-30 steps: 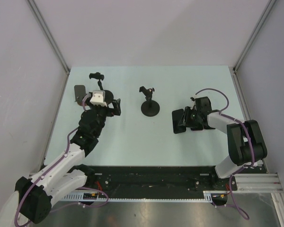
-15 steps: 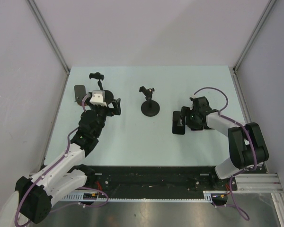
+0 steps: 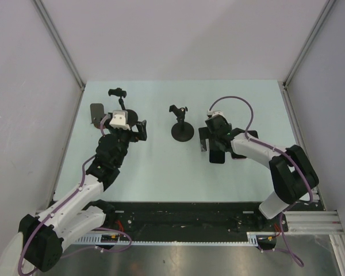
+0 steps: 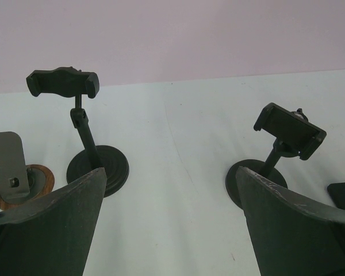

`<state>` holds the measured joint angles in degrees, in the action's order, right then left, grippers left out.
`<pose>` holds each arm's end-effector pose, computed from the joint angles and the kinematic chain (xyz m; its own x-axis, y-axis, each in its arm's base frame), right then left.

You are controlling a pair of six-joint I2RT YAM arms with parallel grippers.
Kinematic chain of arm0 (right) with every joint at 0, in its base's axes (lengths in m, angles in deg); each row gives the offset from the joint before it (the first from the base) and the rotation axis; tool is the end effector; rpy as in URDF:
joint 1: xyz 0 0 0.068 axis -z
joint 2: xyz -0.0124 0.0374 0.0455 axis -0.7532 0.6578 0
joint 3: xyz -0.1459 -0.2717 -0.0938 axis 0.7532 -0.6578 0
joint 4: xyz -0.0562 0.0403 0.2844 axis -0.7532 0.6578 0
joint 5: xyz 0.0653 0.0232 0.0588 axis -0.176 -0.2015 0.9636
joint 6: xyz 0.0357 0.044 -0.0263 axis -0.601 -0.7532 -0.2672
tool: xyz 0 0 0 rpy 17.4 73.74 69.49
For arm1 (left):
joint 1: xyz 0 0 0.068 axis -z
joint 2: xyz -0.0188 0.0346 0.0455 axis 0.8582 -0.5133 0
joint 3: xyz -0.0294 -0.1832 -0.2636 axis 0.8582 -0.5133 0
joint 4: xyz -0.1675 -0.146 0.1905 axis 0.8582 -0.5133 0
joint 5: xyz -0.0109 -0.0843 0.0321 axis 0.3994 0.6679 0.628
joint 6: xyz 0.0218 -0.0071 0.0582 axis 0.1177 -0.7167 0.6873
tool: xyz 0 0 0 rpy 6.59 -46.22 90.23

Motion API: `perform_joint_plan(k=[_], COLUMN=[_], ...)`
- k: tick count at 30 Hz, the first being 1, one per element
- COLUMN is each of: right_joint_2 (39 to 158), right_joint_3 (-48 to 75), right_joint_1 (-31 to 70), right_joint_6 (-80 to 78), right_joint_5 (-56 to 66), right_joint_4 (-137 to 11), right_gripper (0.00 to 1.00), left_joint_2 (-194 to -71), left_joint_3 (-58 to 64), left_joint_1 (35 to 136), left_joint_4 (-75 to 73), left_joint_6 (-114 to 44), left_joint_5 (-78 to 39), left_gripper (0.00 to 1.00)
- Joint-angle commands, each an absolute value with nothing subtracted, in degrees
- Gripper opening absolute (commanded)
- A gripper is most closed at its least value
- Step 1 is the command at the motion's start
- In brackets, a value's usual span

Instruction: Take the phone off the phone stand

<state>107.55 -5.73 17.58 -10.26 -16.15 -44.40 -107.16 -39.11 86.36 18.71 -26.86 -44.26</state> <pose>0.3107 0.1757 0.2256 -0.7648 -0.1528 -0.6259 -0.1809 0.9833 -0.0190 0.2018 -0.0889 0.3176 0.0110 -0.0618 -0.9980 0.1908 0.9799 -0.0585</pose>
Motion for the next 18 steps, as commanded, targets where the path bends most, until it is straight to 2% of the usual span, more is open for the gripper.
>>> perform_joint_plan(k=[1, 8, 18], right_joint_2=[111.37, 116.12, 117.44], right_joint_3=[-2.33, -1.01, -1.01], right_joint_1=[14.15, 11.60, 15.11], right_joint_6=[-8.49, -6.47, -3.39], right_joint_5=[-24.86, -30.75, -33.13], right_joint_4=[-42.64, -39.66, -39.91], right_gripper=[1.00, 1.00, 1.00], left_joint_2=[-106.58, -106.32, -106.23], left_joint_3=[-39.34, -39.42, -39.51], left_joint_1=[86.19, 86.27, 86.19], left_joint_4=[21.23, 21.23, 21.32], left_joint_6=[-25.55, -25.73, -26.08], left_joint_5=[-44.13, -44.05, -43.78], left_gripper=[1.00, 1.00, 1.00])
